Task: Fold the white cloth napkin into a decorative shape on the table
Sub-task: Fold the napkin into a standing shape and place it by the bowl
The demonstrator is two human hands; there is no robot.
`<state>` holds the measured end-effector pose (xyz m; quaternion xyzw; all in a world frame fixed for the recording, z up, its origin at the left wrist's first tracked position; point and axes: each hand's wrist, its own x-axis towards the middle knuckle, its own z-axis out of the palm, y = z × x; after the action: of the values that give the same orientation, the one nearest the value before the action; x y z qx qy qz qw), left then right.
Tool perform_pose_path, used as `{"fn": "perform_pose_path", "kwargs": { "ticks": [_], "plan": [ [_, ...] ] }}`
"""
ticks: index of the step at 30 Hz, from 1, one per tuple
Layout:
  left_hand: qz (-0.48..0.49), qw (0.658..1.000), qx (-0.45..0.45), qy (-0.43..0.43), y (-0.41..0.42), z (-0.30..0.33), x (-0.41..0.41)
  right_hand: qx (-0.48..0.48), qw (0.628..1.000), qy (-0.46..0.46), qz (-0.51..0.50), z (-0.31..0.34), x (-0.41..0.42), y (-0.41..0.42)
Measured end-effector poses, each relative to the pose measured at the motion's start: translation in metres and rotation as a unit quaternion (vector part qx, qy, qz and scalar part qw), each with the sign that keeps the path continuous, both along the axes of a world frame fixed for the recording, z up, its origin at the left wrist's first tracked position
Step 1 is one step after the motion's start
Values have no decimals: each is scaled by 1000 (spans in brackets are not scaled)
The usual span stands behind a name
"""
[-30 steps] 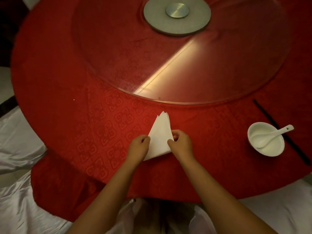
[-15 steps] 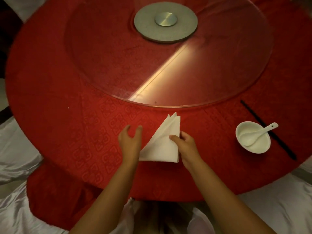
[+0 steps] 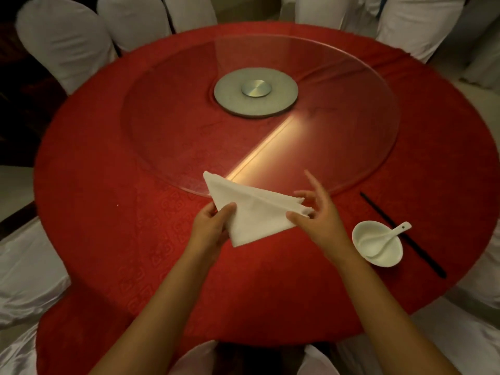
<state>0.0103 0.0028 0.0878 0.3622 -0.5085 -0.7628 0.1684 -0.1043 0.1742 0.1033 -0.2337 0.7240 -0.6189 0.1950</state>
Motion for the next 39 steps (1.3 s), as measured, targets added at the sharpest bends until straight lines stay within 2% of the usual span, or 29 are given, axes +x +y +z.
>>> {"fn": "perform_pose_path", "kwargs": {
  "ticks": [2,4,11,15,20,26,33,39],
  "plan": [
    [-30,999,-43,-7,-2,14,-5,53,996,34,58,12,-5,7],
    [-56,996,-64,-8,0,26,-11,73,994,43,74,18,-5,14],
    [-158,987,-37,-10,-1,49,-29,4,997,42,-57,12,11,37],
    [-214,974,-64,-27,-6,52,-52,0,995,-16,-98,5,22,50],
    [-342,932,-99,-72,-11,50,-90,7,979,-109,-170,-7,34,74],
    [-480,855,-132,-142,2,27,-132,21,943,-193,-272,-30,55,102],
    [-512,833,-80,-192,53,-25,-153,21,916,-257,-308,-72,72,127],
    [-485,836,-82,-241,76,-73,-168,29,887,-305,-344,-109,57,141]
  ]
}}
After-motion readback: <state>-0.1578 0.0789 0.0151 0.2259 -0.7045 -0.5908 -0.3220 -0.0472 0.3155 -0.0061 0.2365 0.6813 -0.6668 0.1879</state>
